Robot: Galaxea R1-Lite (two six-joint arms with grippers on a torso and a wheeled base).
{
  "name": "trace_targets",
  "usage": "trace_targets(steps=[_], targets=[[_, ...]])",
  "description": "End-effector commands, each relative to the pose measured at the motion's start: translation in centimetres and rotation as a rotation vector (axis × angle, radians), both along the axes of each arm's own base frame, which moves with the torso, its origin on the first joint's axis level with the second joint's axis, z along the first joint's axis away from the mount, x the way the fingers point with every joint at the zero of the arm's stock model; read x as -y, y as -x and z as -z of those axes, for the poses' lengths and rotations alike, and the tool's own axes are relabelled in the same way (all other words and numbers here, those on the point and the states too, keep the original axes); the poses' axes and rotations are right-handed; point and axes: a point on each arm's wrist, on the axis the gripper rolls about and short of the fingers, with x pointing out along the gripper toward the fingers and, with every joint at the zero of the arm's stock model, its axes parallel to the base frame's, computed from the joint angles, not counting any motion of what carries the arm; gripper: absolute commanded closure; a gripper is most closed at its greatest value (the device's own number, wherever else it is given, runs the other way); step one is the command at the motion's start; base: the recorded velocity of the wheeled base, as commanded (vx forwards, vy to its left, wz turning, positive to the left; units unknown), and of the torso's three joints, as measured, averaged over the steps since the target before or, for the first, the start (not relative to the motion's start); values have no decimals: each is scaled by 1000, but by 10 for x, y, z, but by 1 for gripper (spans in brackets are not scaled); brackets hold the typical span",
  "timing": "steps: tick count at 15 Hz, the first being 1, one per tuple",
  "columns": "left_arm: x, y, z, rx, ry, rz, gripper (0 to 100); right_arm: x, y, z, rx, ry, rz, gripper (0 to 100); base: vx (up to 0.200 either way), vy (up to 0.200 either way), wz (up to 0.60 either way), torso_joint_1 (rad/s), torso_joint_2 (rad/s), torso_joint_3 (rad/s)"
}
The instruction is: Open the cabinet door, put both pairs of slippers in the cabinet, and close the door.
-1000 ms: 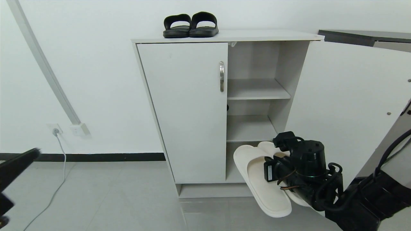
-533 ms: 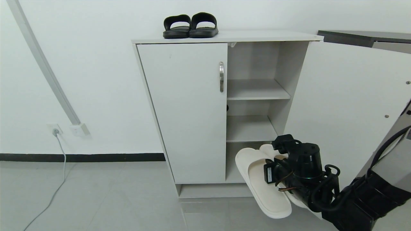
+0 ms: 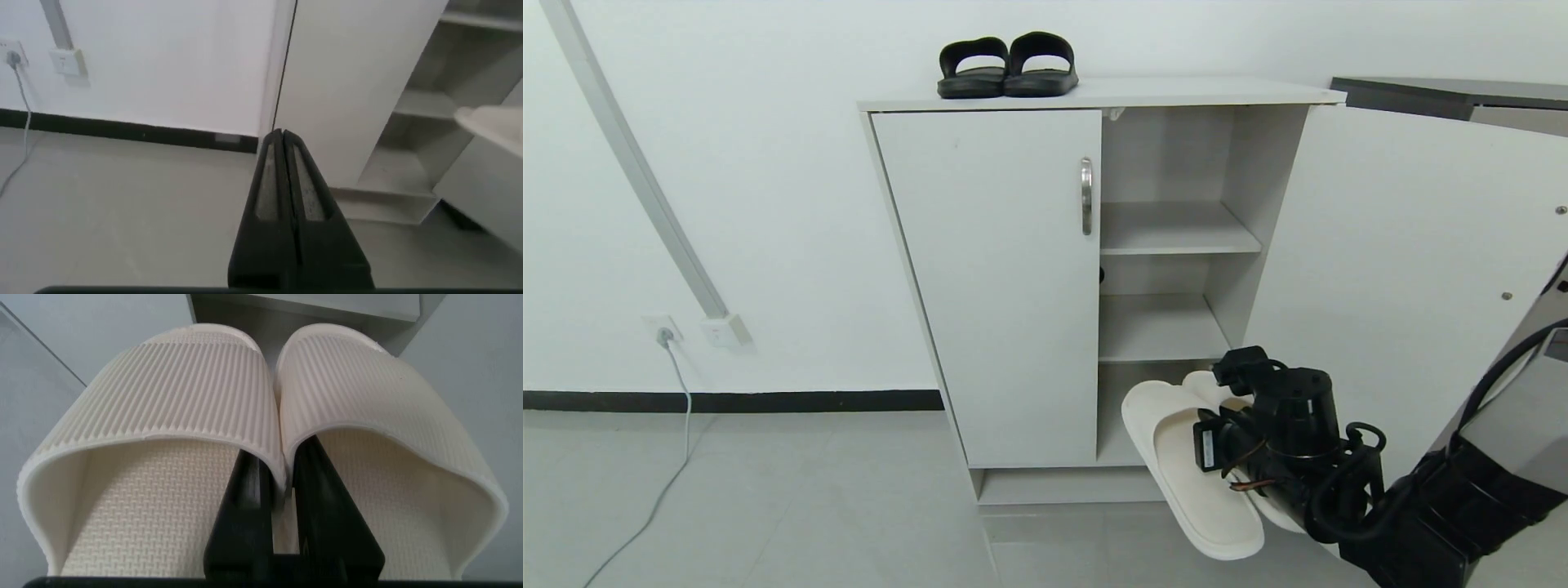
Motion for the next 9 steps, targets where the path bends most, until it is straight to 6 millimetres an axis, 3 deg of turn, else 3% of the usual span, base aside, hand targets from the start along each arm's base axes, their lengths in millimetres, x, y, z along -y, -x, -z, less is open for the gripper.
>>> trace_targets(steps=[1,5,9], targets=[[0,1,2,-11,-63,22,100,-2,-1,4,-6,4,-3,100,0,0,0,0,0,0],[0,1,2,-12,-69,14,100,-15,2,10,25,6,-37,100,0,0,0,0,0,0],[0,1,2,-11,-72,8,100,-34,-7,16,71,43,76,100,0,0,0,0,0,0]])
